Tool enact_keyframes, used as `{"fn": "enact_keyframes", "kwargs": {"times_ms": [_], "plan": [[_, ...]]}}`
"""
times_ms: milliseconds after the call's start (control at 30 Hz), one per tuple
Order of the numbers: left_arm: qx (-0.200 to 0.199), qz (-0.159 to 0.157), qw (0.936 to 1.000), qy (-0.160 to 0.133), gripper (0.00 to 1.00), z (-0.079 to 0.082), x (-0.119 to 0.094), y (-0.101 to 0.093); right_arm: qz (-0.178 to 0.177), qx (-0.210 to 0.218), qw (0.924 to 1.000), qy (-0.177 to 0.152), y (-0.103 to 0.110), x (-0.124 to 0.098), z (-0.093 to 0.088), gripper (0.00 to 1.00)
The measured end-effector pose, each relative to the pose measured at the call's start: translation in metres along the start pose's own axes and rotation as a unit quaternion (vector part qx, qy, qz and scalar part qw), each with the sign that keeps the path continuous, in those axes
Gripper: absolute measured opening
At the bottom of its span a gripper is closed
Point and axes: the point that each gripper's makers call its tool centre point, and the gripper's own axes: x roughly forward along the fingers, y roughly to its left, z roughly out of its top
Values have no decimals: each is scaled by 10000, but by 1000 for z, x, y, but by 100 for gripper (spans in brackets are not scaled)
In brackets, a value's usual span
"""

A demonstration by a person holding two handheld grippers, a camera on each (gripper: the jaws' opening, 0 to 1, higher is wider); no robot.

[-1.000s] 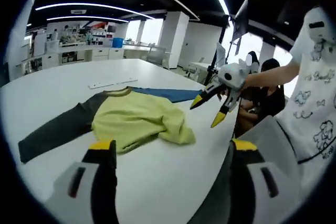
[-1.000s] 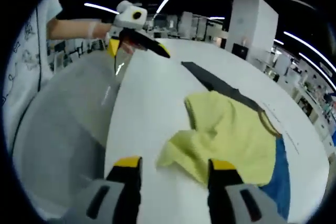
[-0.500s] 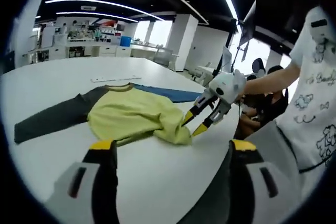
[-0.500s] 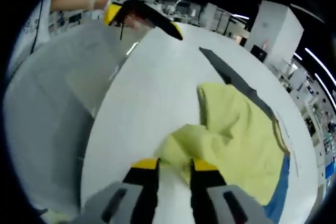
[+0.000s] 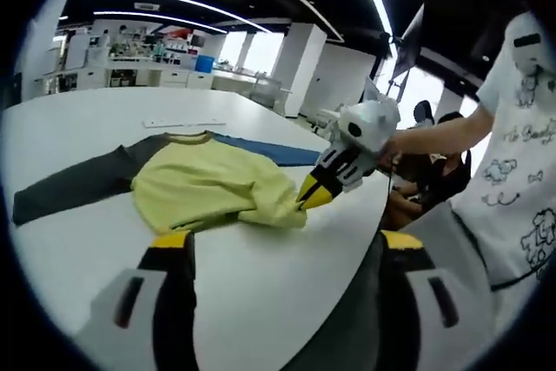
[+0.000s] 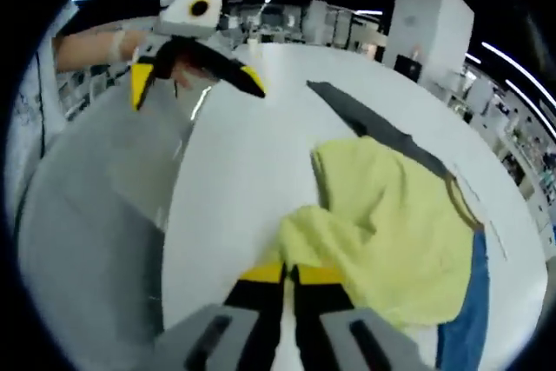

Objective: Fold the garment on the visible template until the final outline fits inside the template.

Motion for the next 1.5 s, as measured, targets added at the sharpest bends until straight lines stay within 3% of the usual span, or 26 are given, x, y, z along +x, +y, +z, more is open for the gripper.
{"fn": "enact_keyframes", "kwargs": {"times_ms": [233, 500, 767, 900, 1267, 1500], "plan": [[-26, -90, 9999, 55, 82, -3, 6, -1, -213, 302, 9983, -458, -34, -21, 41, 0], [-113, -109, 9999, 20, 80, -2, 11, 1, -669, 1004, 9868, -1081, -91, -32, 91, 0], [-255, -58, 9997, 13, 78, -6, 16, 8, -973, 1318, 9794, -1184, -142, -18, 110, 0], [-332, -20, 9994, 4, 76, -6, 20, 14, -1113, 1302, 9804, -974, -171, -2, 106, 0], [-574, -60, 9983, -16, 72, -8, 43, 30, -1334, 1474, 9785, -547, -224, 38, 84, 0], [-638, -107, 9979, 42, 68, -11, 62, 36, -1390, 1568, 9774, -270, -240, 58, 61, 0]]}}
